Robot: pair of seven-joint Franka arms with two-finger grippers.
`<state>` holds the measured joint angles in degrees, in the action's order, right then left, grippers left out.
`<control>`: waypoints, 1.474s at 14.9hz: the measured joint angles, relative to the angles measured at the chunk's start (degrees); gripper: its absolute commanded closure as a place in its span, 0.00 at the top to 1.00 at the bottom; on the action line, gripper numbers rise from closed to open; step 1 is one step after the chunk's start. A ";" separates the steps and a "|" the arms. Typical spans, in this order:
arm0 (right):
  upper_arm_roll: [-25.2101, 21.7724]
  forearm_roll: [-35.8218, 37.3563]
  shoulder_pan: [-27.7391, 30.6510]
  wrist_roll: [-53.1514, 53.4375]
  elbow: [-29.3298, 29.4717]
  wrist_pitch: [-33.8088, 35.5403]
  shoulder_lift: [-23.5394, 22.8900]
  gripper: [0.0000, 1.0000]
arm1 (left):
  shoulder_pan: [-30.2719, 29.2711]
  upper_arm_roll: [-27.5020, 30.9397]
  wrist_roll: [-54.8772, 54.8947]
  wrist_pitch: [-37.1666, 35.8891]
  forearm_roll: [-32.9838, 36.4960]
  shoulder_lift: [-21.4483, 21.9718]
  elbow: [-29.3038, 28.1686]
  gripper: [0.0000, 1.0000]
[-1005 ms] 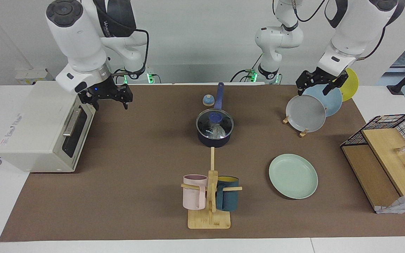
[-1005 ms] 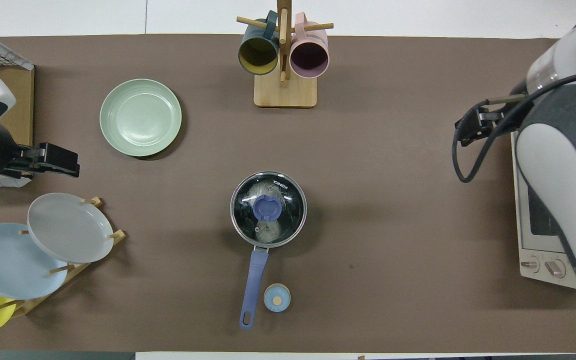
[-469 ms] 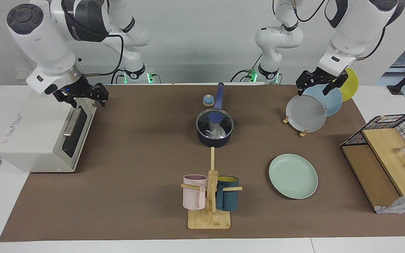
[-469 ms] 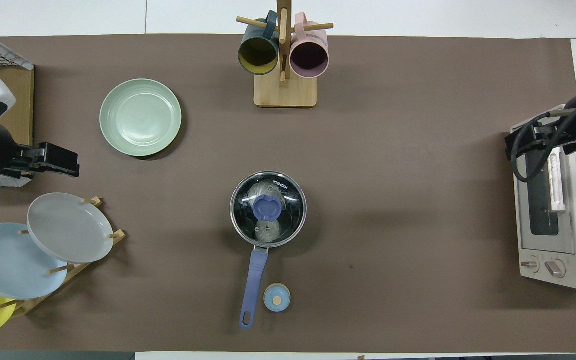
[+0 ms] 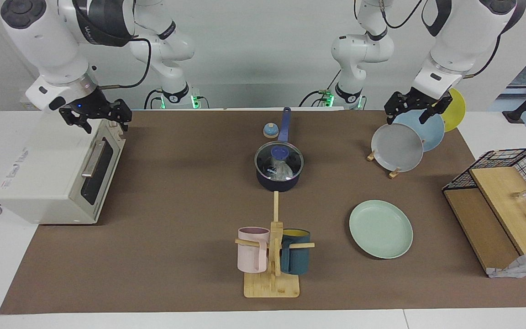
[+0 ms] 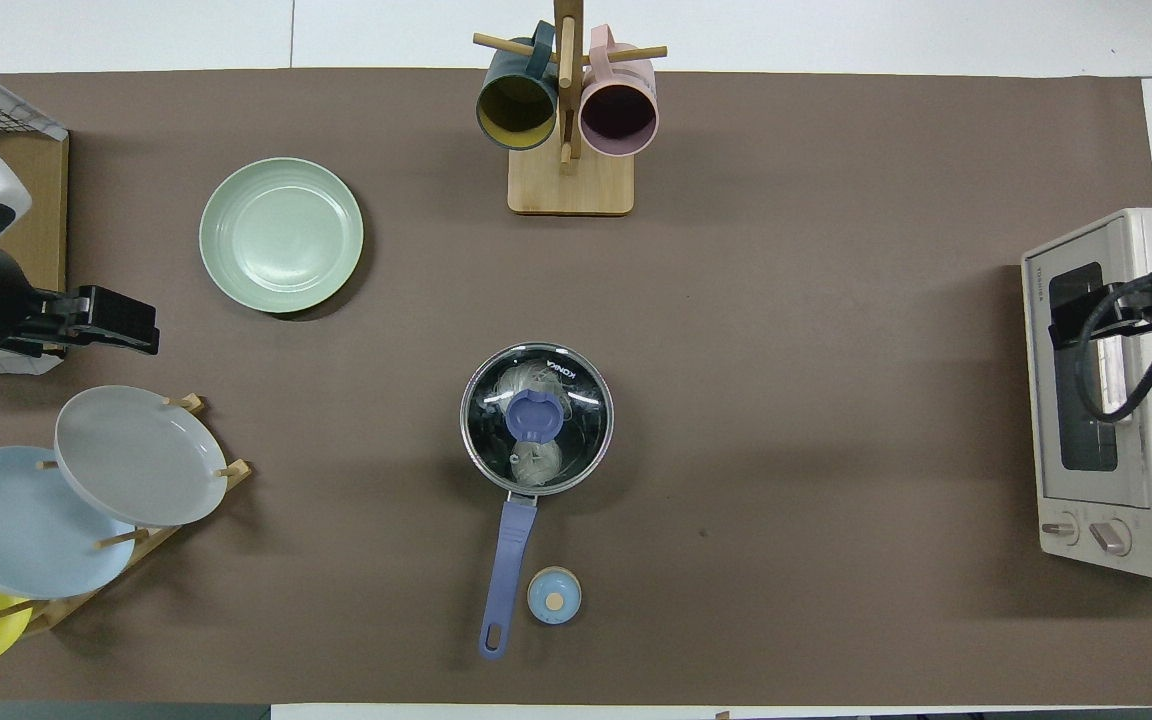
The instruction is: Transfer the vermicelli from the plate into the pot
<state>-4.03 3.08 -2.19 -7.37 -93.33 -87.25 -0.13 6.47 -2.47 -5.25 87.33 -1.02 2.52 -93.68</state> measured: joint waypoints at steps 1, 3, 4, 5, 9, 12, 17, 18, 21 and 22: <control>-0.01 0.00 -0.42 0.00 -0.21 0.00 0.12 1.00 | 0.00 0.00 0.00 0.00 0.00 0.00 0.00 1.00; 0.00 0.00 -0.84 0.00 -0.46 0.00 0.13 1.00 | 0.00 0.00 0.00 0.00 0.00 0.00 0.00 1.00; -0.05 0.00 -0.83 0.00 -0.44 -0.02 0.14 1.00 | 0.00 0.00 0.00 0.00 0.00 0.00 0.00 1.00; -0.16 0.00 -0.82 0.00 -0.42 -0.14 0.14 1.00 | 0.00 0.00 0.00 0.00 0.00 0.00 0.00 1.00; -1.88 -0.07 -0.79 0.00 -0.32 -0.29 0.13 1.00 | 0.00 0.00 0.00 0.00 0.00 0.00 0.00 1.00; -2.06 -0.08 -0.78 0.00 0.30 -0.33 0.10 1.00 | 0.00 0.00 0.00 0.00 0.00 0.00 0.00 1.00; -2.02 -0.49 -1.43 0.03 1.15 -0.34 0.10 1.00 | 0.00 0.00 0.00 0.00 0.00 0.00 0.00 1.00; -2.02 -1.53 -1.47 0.13 1.20 -0.34 0.10 1.00 | 0.00 0.00 0.00 0.00 0.00 0.00 0.00 1.00; -1.99 -3.46 -1.56 0.24 1.24 0.09 0.10 1.00 | 0.00 0.00 0.00 0.00 0.00 0.00 0.00 1.00; -1.99 -3.58 -1.65 0.24 1.25 0.61 0.10 1.00 | 0.00 0.00 0.00 0.00 0.00 0.00 0.00 1.00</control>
<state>-6.02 -0.50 -3.84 -7.13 -92.09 -86.64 -0.03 6.46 -2.47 -5.25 87.33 -1.02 2.52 -93.67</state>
